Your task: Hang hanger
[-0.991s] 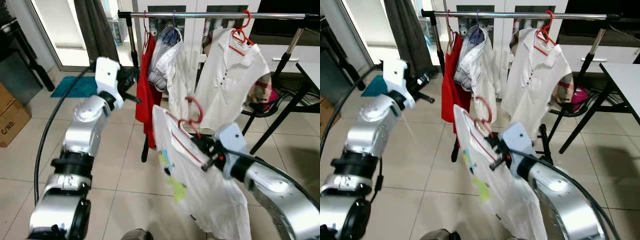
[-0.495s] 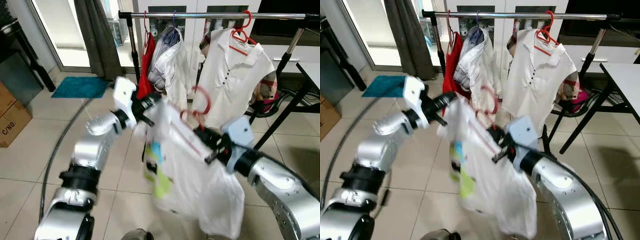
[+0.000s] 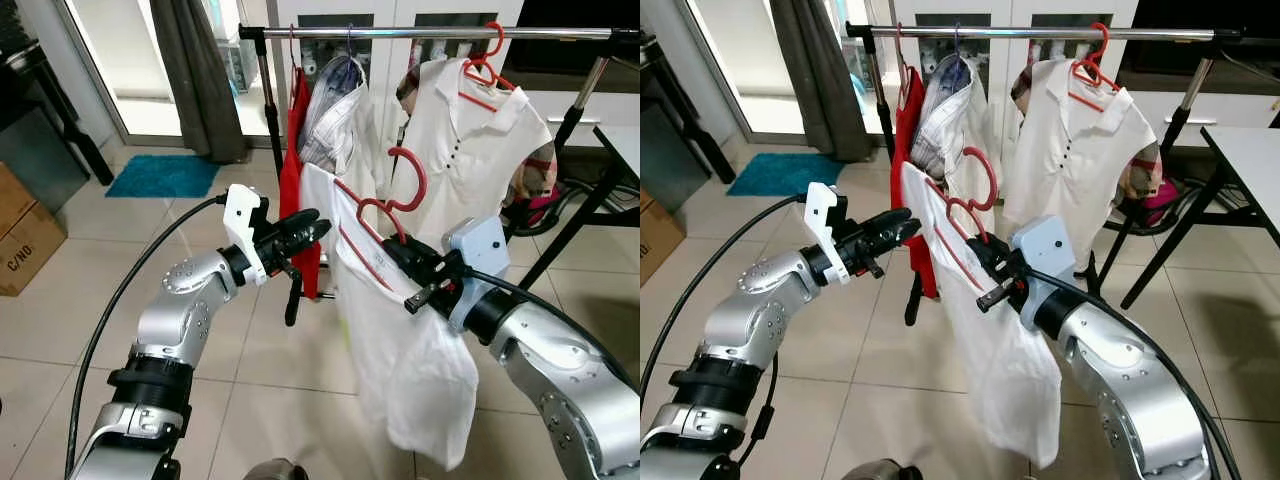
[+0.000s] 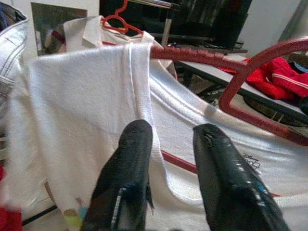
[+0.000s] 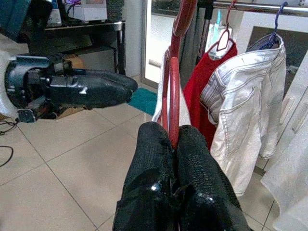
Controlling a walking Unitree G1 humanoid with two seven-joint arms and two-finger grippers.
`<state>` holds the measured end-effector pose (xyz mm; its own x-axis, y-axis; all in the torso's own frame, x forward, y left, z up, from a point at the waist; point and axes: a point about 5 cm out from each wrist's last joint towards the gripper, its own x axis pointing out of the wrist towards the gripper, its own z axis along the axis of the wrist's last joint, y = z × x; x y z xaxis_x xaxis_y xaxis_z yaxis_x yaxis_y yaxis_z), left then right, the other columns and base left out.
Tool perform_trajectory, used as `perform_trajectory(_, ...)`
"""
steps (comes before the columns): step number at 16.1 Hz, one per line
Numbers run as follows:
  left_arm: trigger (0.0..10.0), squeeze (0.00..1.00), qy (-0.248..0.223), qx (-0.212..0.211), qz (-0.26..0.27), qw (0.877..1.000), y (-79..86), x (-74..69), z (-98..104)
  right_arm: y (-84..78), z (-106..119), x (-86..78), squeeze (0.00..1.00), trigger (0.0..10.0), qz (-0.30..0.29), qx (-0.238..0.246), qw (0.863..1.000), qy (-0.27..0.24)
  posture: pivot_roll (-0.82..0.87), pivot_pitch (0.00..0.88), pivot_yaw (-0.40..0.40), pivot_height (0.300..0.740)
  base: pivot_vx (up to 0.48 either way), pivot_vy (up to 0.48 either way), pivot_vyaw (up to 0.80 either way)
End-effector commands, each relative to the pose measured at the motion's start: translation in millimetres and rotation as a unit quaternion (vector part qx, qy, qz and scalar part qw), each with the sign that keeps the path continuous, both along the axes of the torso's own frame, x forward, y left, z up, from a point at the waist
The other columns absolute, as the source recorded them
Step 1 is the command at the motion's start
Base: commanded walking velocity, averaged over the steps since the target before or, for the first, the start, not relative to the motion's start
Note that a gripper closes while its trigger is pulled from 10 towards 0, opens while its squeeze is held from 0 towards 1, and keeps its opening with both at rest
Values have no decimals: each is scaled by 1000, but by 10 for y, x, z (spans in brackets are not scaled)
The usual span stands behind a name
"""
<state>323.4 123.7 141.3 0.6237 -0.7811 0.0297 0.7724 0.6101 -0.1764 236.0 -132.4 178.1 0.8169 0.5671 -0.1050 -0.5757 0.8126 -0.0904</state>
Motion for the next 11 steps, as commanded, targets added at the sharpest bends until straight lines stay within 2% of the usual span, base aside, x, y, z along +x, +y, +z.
perform_trajectory(1, 10000, 1000, -19, 3, -2, 1000, 15, 42, 84, 48, 112, -11, 0, 0, 14, 6, 1000, -21, 5, 0, 99, 740, 0, 0, 0)
perform_trajectory(2, 10000, 1000, -26, 9, 2, 1000, 11, 67, 95, 50, 117, -16, 0, 0, 15, 5, 1000, -21, 0, 0, 103, 740, 0, 0, 0)
perform_trajectory(3, 10000, 1000, -47, 34, 38, 998, 27, 164, 109, 52, 124, -32, 0, 0, 17, 3, 1000, -21, -11, 0, 103, 740, 0, 0, 0)
perform_trajectory(4, 10000, 1000, -54, 42, 50, 996, 33, 194, 113, 52, 127, -39, 0, 0, 18, 3, 1000, -20, -12, 0, 103, 740, 0, 0, 0)
perform_trajectory(5, 10000, 0, -60, 42, 62, 995, 32, 239, 124, 56, 134, -50, 0, 0, 20, 2, 1000, -20, -14, 0, 102, 740, 0, 0, 0)
perform_trajectory(8, 10000, 0, -61, 82, 80, 991, 36, 320, 84, 62, 148, -66, 0, 0, 26, 0, 999, -21, -25, 0, 108, 740, 0, 0, 0)
perform_trajectory(11, 10000, 0, -60, 84, 65, 993, 14, 330, 56, 73, 167, -70, 0, 0, 28, 2, 999, -23, -28, 0, 109, 740, 0, 0, 0)
